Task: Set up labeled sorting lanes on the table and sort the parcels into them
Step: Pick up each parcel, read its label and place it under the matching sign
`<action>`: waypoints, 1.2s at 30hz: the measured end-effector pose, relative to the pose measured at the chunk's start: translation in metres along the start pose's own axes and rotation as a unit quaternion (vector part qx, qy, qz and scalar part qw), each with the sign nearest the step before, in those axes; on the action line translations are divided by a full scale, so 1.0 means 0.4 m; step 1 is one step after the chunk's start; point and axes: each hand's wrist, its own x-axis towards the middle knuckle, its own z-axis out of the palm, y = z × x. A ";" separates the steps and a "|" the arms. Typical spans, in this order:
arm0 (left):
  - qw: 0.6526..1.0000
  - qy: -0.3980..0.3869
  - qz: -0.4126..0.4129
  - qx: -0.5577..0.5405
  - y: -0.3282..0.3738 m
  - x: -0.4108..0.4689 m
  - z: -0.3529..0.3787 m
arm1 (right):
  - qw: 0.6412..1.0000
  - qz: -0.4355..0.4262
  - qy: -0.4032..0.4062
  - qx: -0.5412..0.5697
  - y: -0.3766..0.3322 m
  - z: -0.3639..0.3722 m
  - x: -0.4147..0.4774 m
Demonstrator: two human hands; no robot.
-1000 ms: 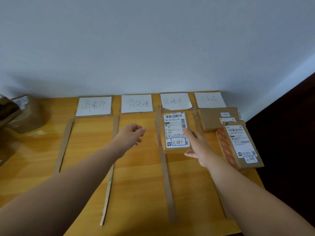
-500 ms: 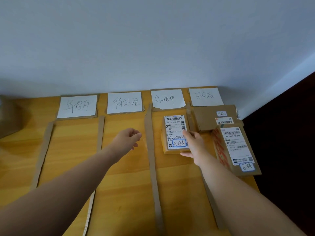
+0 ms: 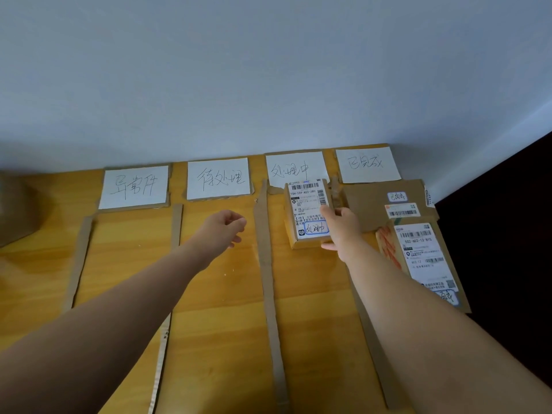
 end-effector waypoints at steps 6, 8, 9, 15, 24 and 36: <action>1.000 0.005 0.001 -0.001 -0.011 -0.017 -0.013 | 0.958 -0.068 0.036 -0.275 -0.061 -0.006 0.021; 1.000 0.009 0.003 -0.002 -0.018 -0.029 -0.023 | 0.935 -0.088 0.066 -0.338 -0.059 -0.003 0.013; 1.000 0.013 0.005 -0.001 -0.022 -0.036 -0.029 | 0.926 -0.098 0.076 -0.355 -0.054 -0.001 0.010; 0.999 0.030 0.020 -0.002 -0.061 -0.089 -0.085 | 0.897 -0.165 0.153 -0.380 -0.025 0.006 -0.063; 0.997 0.055 0.051 -0.011 -0.138 -0.204 -0.231 | 0.867 -0.274 0.163 -0.383 -0.032 0.149 -0.256; 0.989 0.130 0.076 0.006 -0.363 -0.331 -0.672 | 0.890 -0.323 0.019 -0.320 -0.049 0.657 -0.554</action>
